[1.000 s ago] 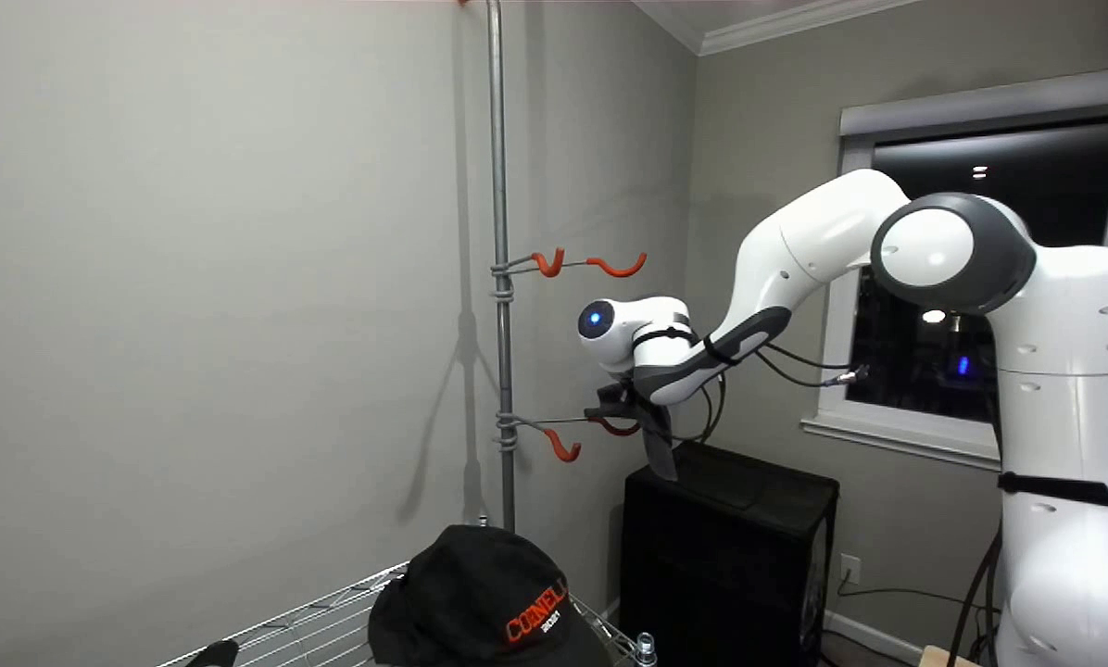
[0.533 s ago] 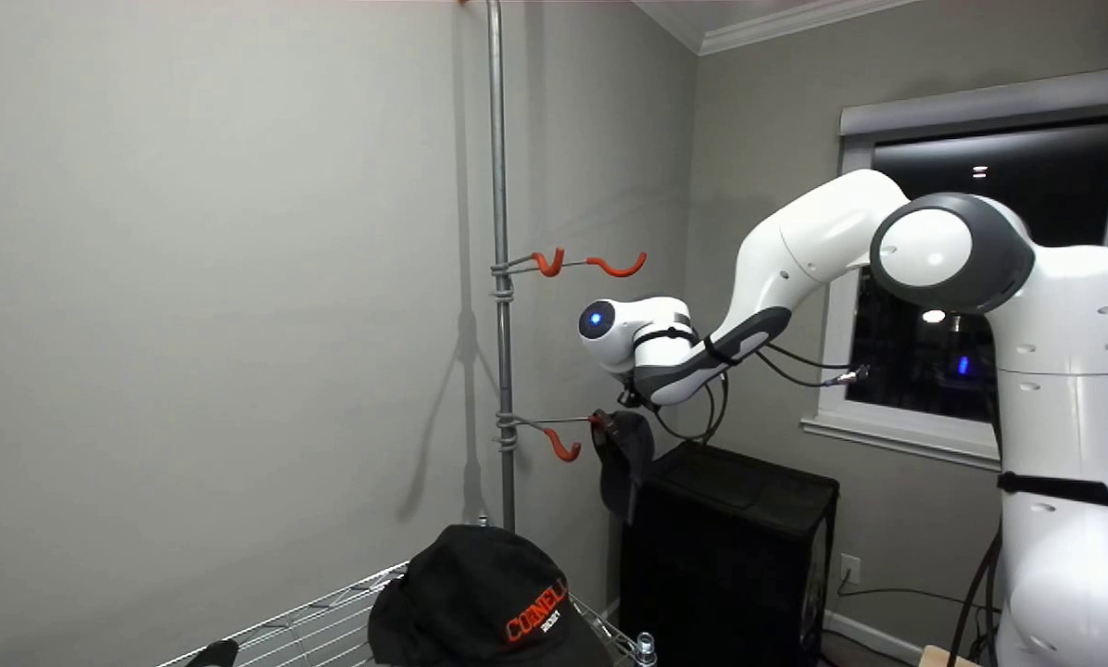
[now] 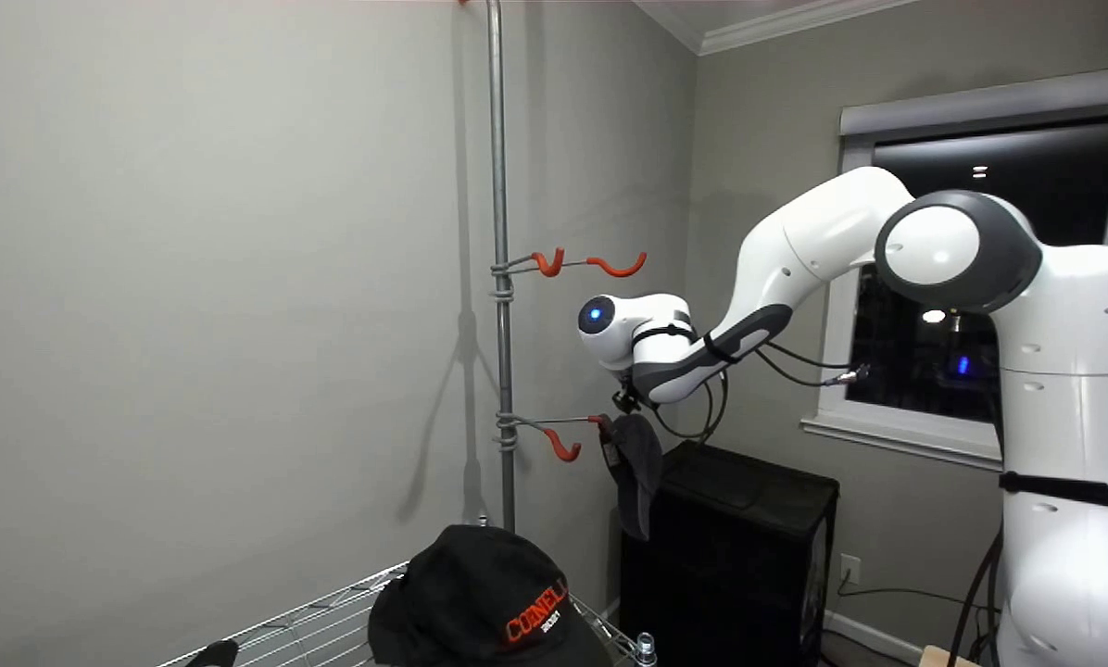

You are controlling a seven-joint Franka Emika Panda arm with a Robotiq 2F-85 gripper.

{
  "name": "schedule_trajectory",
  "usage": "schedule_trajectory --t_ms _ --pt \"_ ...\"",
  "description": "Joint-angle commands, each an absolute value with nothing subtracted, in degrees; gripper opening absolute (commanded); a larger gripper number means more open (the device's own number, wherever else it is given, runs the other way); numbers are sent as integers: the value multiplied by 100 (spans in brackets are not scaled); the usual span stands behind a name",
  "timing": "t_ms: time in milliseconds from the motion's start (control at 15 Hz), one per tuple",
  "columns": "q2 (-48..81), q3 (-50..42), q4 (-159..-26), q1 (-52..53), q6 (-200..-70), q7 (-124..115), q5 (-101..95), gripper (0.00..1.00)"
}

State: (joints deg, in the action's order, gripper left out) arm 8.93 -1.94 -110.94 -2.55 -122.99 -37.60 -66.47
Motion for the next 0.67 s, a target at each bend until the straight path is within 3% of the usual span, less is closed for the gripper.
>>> schedule_trajectory --t_ms 0,600 --pt "204 -131 -11720 -227 -12707 -3248 -6159 100" --pt "-1747 -9 -13519 14 -13118 -2415 -4909 100"
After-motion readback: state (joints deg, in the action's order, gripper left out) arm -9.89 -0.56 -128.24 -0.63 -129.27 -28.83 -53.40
